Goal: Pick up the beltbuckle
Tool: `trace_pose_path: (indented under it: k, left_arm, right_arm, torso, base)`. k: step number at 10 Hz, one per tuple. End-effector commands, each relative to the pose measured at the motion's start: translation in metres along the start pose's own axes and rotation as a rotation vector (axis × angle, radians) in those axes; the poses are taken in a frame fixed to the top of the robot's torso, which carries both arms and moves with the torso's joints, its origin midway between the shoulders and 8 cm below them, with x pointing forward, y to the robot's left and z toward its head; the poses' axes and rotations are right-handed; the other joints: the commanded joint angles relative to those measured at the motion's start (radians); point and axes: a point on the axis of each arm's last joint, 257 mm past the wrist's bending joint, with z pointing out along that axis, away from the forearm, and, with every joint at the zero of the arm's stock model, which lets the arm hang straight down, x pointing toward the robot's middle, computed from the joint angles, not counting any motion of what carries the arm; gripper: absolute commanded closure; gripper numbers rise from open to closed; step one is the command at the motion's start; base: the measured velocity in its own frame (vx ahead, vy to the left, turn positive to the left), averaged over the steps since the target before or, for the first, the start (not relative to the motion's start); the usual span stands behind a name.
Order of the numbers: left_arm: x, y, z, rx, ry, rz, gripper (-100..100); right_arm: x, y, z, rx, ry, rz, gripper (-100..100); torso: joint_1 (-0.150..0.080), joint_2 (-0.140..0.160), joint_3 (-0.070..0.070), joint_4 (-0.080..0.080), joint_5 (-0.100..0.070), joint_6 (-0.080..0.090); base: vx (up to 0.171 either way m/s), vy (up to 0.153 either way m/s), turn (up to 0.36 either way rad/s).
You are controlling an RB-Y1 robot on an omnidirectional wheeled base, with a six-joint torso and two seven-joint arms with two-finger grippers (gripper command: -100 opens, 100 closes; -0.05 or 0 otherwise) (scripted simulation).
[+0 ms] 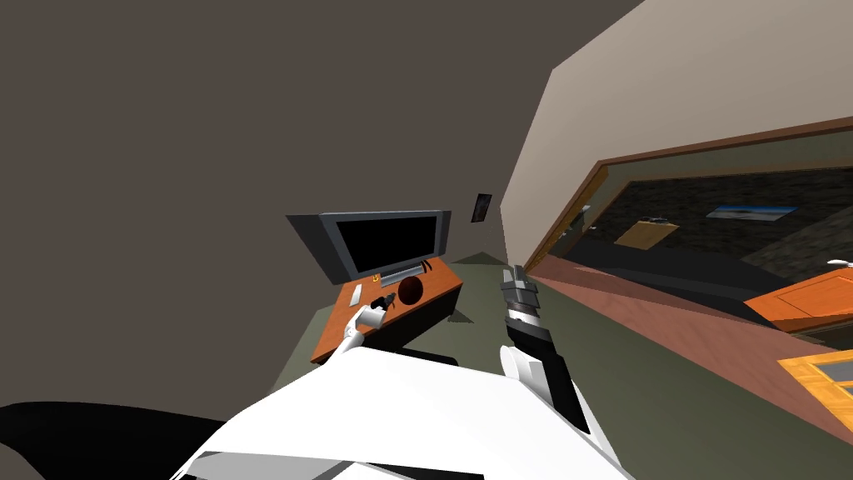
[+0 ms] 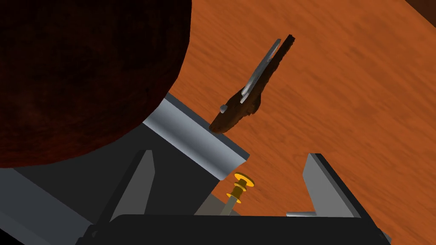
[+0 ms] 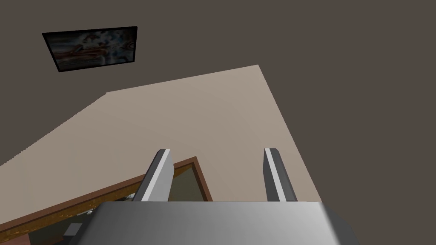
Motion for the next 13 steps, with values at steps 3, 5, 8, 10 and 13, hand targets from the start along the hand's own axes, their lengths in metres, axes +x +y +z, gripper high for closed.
trace_pose_path:
  k: [3,5,8,10,13]
  left_arm:
    - [0.002,0.025,0.013,-0.097,0.033,0.040,-100]
    - [0.002,0.036,0.017,-0.135,0.044,0.055,-100]
    - [-0.009,0.058,0.024,-0.223,0.058,0.097,-100]
    - [-0.019,0.075,0.026,-0.284,0.063,0.121,-100]
    - [-0.041,0.099,0.026,-0.370,0.060,0.155,-100]
  right_arm:
    - [0.000,0.000,0.000,0.000,0.000,0.000,0]
    - [0.000,0.000,0.000,0.000,0.000,0.000,0]
    - [0.000,0.000,0.000,0.000,0.000,0.000,0]
    - [0.000,0.000,0.000,0.000,0.000,0.000,0]
    - [0.000,0.000,0.000,0.000,0.000,0.000,0]
  torso:
    - [0.000,-0.001,0.000,0.000,0.000,0.000]
    - [0.000,0.000,0.000,0.000,0.000,0.000]
    - [-0.002,-0.003,-0.001,0.000,0.001,0.002]
    - [-0.001,-0.006,-0.004,-0.001,0.002,0.004]
    - [0.000,-0.009,-0.005,-0.001,0.003,0.005]
  base:
    - [0.027,-0.048,-0.033]
    - [0.014,-0.038,-0.020]
    - [0.035,-0.067,-0.035]
    - [0.030,-0.067,-0.047]
    - [0.027,-0.056,-0.039]
